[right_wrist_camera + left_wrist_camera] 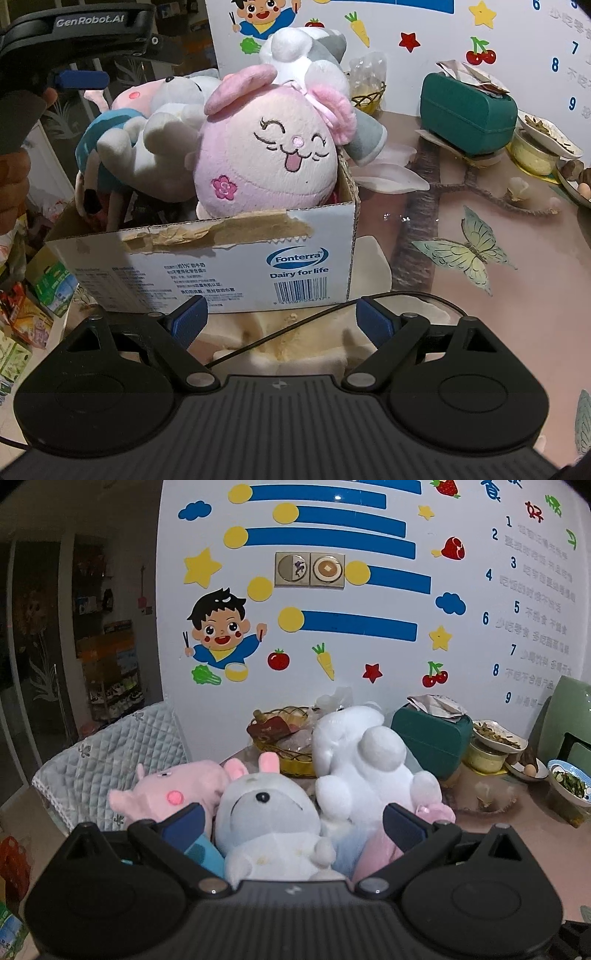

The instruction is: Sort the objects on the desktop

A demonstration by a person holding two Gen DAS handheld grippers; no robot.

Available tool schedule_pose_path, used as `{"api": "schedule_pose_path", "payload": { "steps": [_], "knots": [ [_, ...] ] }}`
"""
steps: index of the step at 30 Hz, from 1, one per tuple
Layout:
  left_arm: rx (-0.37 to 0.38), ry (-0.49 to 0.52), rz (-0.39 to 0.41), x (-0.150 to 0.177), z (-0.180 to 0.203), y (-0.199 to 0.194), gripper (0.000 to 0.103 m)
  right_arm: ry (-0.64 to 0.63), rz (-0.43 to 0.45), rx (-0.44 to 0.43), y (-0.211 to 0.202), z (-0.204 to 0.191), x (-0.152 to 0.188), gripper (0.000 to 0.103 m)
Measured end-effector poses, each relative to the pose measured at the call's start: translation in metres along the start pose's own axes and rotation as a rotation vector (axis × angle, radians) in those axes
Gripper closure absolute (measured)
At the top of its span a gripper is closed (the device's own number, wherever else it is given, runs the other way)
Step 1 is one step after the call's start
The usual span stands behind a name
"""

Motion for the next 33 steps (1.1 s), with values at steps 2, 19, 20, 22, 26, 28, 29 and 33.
{"api": "schedule_pose_path", "payload": {
  "steps": [2,19,20,22,26,28,29,33],
  "knots": [
    [0.001,0.002,0.002,-0.001,0.000,0.001,0.000,0.001,0.000,0.001,0.000,0.001,0.000,0.000],
    [0.026,0.013,-0.008,-0.001,0.010,0.014,0.000,0.008,-0.007,0.008,0.005,0.009,-0.003,0.000],
    [0.029,0.011,-0.008,-0.001,0.010,0.014,0.000,0.008,-0.008,0.008,0.005,0.009,-0.003,0.000],
    [0.030,0.005,-0.007,-0.001,0.010,0.016,0.000,0.007,-0.014,0.009,0.007,0.010,-0.003,0.000],
    [0.026,0.002,-0.007,-0.002,0.011,0.019,0.000,0.007,-0.023,0.010,0.010,0.011,-0.002,0.000],
    [0.022,0.002,-0.008,-0.002,0.010,0.020,0.000,0.007,-0.026,0.009,0.011,0.011,-0.002,0.000],
    [0.019,0.003,-0.008,-0.003,0.010,0.021,0.000,0.007,-0.025,0.009,0.012,0.011,-0.003,0.000],
    [0.012,0.005,-0.011,-0.004,0.009,0.024,0.000,0.008,-0.024,0.009,0.012,0.012,-0.004,0.000]
  ]
}}
Point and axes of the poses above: each gripper's, at about its wrist camera, not at the fingertips, and y roughly the way its jaws point, z to its right, x to its underside, the point moved 9 cm from there along y, roughly the way its jaws point, and after that the axes turned 4 degrees about z, right-handed, at the moved point
